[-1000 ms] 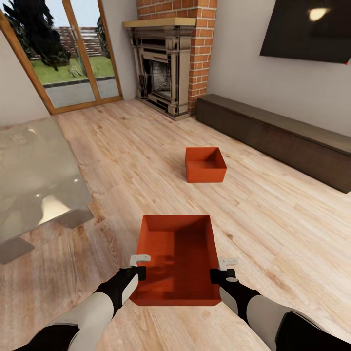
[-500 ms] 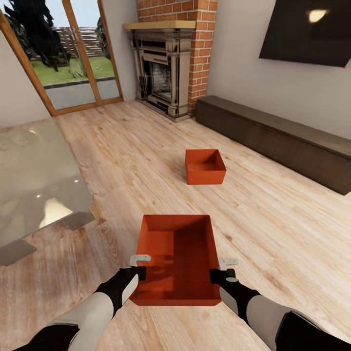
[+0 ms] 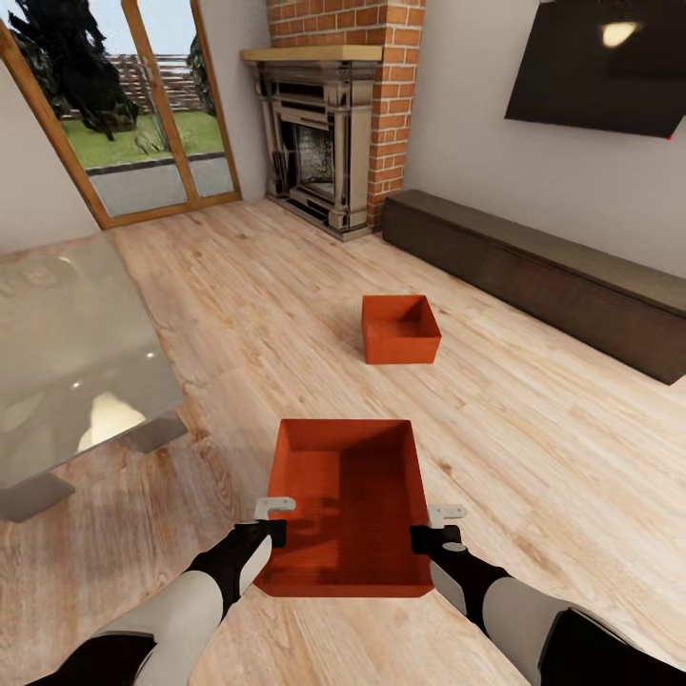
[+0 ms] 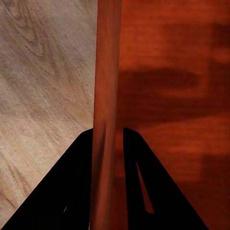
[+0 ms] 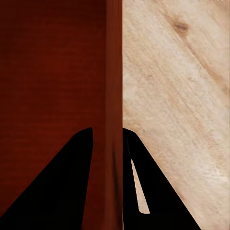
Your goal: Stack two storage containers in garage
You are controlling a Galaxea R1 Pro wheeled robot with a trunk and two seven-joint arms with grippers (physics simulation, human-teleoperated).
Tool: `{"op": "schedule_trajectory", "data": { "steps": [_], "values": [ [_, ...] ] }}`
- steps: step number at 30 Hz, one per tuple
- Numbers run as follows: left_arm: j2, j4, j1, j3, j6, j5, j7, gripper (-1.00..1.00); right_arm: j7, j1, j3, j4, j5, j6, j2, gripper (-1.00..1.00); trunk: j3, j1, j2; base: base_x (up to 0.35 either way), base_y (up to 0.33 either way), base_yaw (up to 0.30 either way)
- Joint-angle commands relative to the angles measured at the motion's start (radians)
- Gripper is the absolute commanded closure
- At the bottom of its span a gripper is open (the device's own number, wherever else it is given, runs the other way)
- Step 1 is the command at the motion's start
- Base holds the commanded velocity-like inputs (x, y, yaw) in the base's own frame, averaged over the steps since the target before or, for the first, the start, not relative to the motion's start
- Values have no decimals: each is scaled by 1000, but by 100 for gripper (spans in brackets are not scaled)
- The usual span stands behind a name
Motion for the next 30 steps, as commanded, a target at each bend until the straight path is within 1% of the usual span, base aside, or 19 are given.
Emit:
{"op": "schedule_trajectory", "data": {
  "steps": [1,30],
  "values": [
    [7,2,0,4,10,-10,9,100,-7,-1,-5,0,6,-14,-16,100,3,-4,7,0,0,0],
    [7,2,0,3,10,-10,8,100,-15,-1,-3,0,8,-15,-17,100,93,-115,210,0,0,0]
  ]
}}
